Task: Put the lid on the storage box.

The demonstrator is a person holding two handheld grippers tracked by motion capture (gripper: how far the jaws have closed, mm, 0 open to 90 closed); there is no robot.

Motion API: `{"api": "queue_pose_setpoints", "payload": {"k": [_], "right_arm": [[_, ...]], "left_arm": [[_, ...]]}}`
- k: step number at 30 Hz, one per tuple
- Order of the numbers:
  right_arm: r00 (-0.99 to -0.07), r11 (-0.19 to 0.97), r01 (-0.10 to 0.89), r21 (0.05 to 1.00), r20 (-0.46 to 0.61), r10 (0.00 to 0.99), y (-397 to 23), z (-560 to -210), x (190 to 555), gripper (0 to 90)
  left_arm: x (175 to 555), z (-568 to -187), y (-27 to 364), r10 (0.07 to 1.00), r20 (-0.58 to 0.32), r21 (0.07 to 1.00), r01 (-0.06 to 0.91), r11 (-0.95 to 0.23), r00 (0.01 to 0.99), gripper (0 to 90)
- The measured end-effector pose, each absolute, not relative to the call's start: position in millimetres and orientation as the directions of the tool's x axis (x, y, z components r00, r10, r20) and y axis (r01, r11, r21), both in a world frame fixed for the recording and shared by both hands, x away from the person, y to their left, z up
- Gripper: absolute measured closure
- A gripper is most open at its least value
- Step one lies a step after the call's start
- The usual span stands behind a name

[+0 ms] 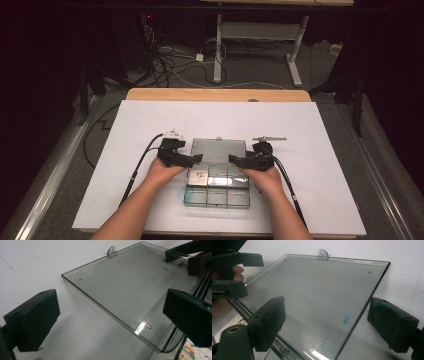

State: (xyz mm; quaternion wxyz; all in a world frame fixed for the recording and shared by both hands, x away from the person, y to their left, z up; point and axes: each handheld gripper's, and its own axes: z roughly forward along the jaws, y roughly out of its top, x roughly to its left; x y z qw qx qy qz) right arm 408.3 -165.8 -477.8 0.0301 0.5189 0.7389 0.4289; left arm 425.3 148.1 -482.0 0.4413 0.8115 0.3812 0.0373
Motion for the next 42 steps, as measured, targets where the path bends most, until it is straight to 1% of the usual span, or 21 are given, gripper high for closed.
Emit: {"api": "queue_pose_setpoints", "payload": {"k": [4, 9, 12, 14, 15, 18, 20, 22, 24, 28, 31, 35, 38, 42], "right_arm": [[-0.458, 0.090, 0.744, 0.662, 0.407, 0.791, -165.7, -477.6, 408.0, 16.7], [-0.461, 0.081, 0.754, 0.652, 0.436, 0.773, -167.3, -477.3, 407.8, 22.7], [-0.474, 0.088, 0.742, 0.664, 0.428, 0.770, -167.3, -474.6, 406.2, 26.7], [-0.485, 0.096, 0.725, 0.681, 0.407, 0.774, -166.7, -472.2, 404.5, 29.2], [-0.489, 0.100, 0.717, 0.690, 0.396, 0.777, -166.5, -470.9, 403.5, 30.4], [-0.503, 0.114, 0.689, 0.716, 0.359, 0.786, -166.1, -467.7, 400.7, 33.0], [-0.519, 0.129, 0.661, 0.739, 0.326, 0.790, -165.8, -465.8, 398.2, 35.1], [-0.528, 0.135, 0.633, 0.763, 0.297, 0.795, -166.5, -463.2, 395.7, 39.5], [-0.537, 0.142, 0.607, 0.782, 0.273, 0.798, -167.8, -459.8, 394.1, 43.6], [-0.547, 0.152, 0.571, 0.806, 0.236, 0.803, -167.8, -454.9, 391.3, 48.8], [-0.548, 0.157, 0.555, 0.817, 0.216, 0.808, -167.2, -452.2, 389.4, 51.1], [-0.551, 0.167, 0.536, 0.828, 0.192, 0.812, -167.0, -448.1, 387.4, 54.5], [-0.554, 0.177, 0.517, 0.838, 0.169, 0.815, -167.3, -445.7, 385.3, 56.7], [-0.562, 0.203, 0.495, 0.845, 0.133, 0.817, -168.3, -441.3, 381.7, 60.0]], "left_arm": [[425.2, -481.9, 148.0, 0.653, -0.276, 0.744, 0.587, -0.320, 0.706, 0.5], [425.0, -481.7, 147.7, 0.653, -0.278, 0.745, 0.587, -0.317, 0.705, 0.5], [423.3, -479.9, 145.6, 0.650, -0.277, 0.749, 0.583, -0.315, 0.708, 0.4], [422.4, -478.0, 145.5, 0.656, -0.268, 0.754, 0.577, -0.313, 0.706, 0.5], [422.3, -476.7, 146.7, 0.652, -0.278, 0.757, 0.579, -0.303, 0.705, 1.2], [421.8, -473.1, 150.7, 0.651, -0.285, 0.762, 0.578, -0.291, 0.704, 7.9], [421.1, -470.4, 153.5, 0.633, -0.300, 0.767, 0.575, -0.285, 0.713, 15.1], [418.9, -467.0, 154.9, 0.624, -0.293, 0.776, 0.561, -0.288, 0.725, 20.7], [417.1, -464.3, 155.6, 0.614, -0.290, 0.786, 0.548, -0.285, 0.734, 28.6], [412.3, -458.5, 155.3, 0.598, -0.271, 0.805, 0.518, -0.288, 0.754, 41.8], [409.7, -455.5, 156.4, 0.605, -0.247, 0.812, 0.502, -0.297, 0.757, 47.6], [406.2, -451.9, 158.1, 0.604, -0.206, 0.823, 0.470, -0.320, 0.770, 53.8], [404.0, -449.4, 159.3, 0.607, -0.190, 0.829, 0.457, -0.321, 0.772, 58.0], [399.1, -446.3, 157.7, 0.614, -0.162, 0.842, 0.433, -0.322, 0.773, 60.9]]}}
